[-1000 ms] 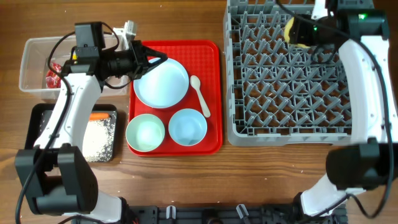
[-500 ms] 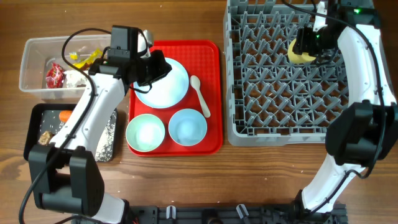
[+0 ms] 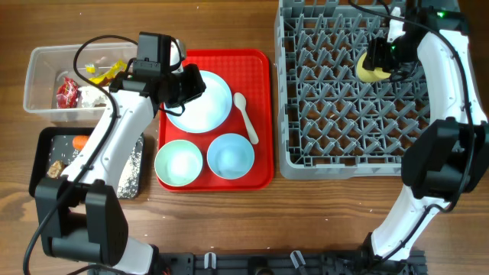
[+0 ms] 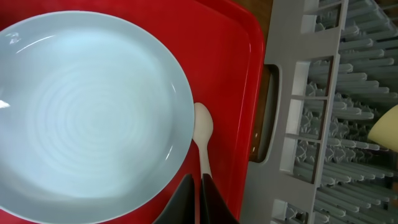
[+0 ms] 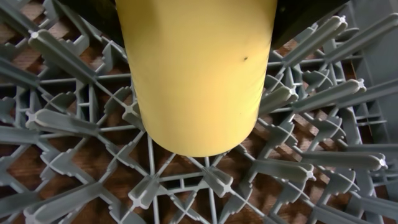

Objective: Sort waste into correct bins and load items into the dishwasher rack
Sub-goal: 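Lower the cup into the rack and open the right gripper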

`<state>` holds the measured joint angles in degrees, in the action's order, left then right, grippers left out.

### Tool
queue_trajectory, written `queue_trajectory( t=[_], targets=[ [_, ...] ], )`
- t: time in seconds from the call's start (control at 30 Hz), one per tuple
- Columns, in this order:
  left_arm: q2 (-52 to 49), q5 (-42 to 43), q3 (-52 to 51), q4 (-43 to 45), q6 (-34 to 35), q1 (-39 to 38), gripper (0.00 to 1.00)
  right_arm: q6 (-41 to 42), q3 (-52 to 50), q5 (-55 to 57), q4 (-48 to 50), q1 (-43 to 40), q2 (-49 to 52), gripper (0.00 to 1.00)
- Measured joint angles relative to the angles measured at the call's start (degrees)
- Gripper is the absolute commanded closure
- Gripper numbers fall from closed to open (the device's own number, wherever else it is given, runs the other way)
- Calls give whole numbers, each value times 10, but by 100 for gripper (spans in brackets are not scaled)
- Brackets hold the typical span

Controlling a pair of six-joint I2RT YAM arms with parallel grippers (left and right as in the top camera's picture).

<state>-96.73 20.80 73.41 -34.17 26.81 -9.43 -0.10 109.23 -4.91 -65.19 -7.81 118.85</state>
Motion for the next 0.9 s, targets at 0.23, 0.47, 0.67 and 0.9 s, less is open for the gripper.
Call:
queue_trajectory(
  t=[0.23,0.47,0.67,0.9],
  targets=[
    [0,0,0,0,0,0,95,-3,0,0,1,0,1,67],
    [0,0,0,0,0,0,94,-5,0,-3,21,0,30,60],
    [0,0,0,0,0,0,87,-5,0,-7,27,0,38,36],
    [0,0,0,0,0,0,87,-13,0,-7,29,0,38,4]
  ],
)
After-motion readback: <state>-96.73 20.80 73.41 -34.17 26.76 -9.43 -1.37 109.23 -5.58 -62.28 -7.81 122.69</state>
